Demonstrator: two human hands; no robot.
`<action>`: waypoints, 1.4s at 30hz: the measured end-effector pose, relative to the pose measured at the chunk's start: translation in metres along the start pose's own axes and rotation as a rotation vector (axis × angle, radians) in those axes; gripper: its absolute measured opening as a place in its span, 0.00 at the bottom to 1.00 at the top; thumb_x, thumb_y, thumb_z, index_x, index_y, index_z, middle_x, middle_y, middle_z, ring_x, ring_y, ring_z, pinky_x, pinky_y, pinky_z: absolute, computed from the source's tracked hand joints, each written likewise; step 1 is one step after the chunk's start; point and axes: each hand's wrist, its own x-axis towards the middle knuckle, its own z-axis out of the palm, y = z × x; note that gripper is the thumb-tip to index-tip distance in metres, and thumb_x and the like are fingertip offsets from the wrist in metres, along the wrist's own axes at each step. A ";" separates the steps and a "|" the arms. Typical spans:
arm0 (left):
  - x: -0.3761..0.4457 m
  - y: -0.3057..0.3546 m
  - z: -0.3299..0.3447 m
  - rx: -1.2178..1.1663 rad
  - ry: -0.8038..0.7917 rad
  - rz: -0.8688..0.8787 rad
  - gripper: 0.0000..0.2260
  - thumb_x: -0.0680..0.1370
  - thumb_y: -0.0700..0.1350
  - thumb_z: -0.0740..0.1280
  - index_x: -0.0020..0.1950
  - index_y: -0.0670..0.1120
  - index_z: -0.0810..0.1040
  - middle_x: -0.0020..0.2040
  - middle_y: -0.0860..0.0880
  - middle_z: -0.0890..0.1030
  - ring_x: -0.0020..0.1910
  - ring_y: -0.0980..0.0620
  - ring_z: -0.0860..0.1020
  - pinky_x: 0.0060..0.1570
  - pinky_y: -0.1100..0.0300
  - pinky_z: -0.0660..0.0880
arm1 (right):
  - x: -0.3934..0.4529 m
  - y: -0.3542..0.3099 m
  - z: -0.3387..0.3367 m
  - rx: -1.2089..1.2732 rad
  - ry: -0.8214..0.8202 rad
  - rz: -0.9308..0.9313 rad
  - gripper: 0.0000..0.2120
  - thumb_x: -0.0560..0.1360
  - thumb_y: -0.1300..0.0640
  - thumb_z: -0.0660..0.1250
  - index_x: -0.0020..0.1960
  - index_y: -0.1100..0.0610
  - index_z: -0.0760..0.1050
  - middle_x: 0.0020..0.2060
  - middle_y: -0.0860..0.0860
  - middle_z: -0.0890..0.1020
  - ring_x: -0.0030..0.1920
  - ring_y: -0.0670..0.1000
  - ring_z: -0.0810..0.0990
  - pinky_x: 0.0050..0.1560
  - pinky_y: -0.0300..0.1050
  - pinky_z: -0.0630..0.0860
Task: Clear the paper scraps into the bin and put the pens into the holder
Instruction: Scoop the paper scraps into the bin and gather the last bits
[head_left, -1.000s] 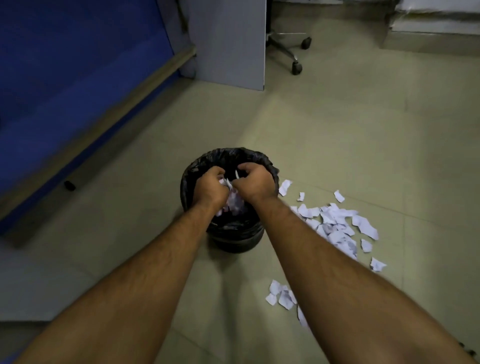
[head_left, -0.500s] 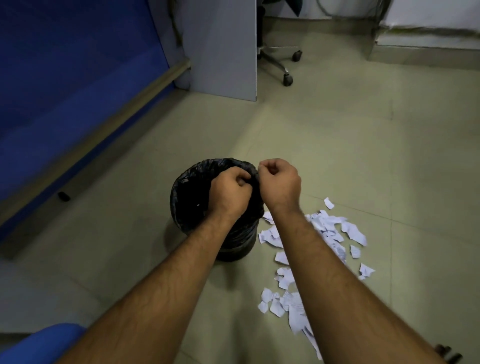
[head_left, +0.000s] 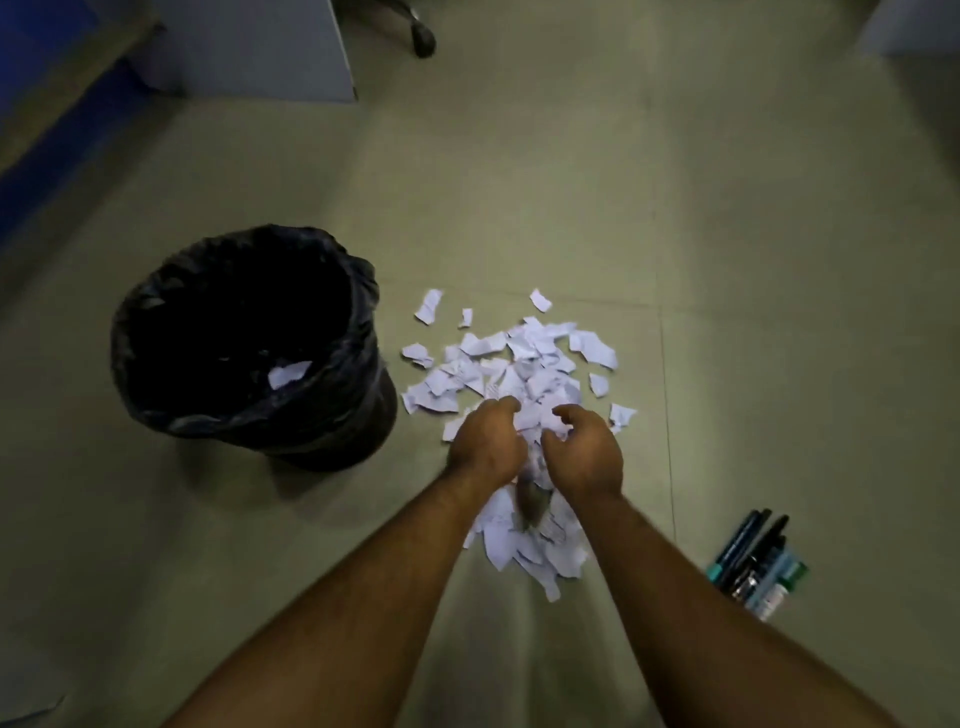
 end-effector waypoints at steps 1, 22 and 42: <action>0.007 -0.004 0.008 0.041 -0.018 0.012 0.23 0.76 0.44 0.66 0.71 0.47 0.70 0.69 0.44 0.74 0.67 0.43 0.73 0.66 0.50 0.72 | 0.006 0.010 0.002 -0.054 -0.020 -0.015 0.19 0.73 0.55 0.69 0.64 0.55 0.77 0.60 0.56 0.79 0.60 0.58 0.78 0.57 0.47 0.73; 0.026 -0.027 0.038 0.465 0.247 0.200 0.09 0.78 0.42 0.61 0.55 0.51 0.77 0.50 0.47 0.82 0.46 0.43 0.81 0.39 0.54 0.77 | 0.029 0.020 0.014 -0.286 -0.023 -0.166 0.09 0.74 0.55 0.65 0.51 0.53 0.81 0.45 0.54 0.83 0.46 0.60 0.82 0.40 0.44 0.73; -0.054 0.039 -0.133 -0.138 0.546 -0.030 0.14 0.76 0.42 0.64 0.31 0.43 0.68 0.32 0.42 0.79 0.35 0.40 0.78 0.32 0.57 0.73 | -0.028 -0.150 -0.069 0.204 0.157 -0.192 0.07 0.75 0.59 0.64 0.41 0.58 0.79 0.33 0.53 0.80 0.36 0.57 0.76 0.35 0.44 0.71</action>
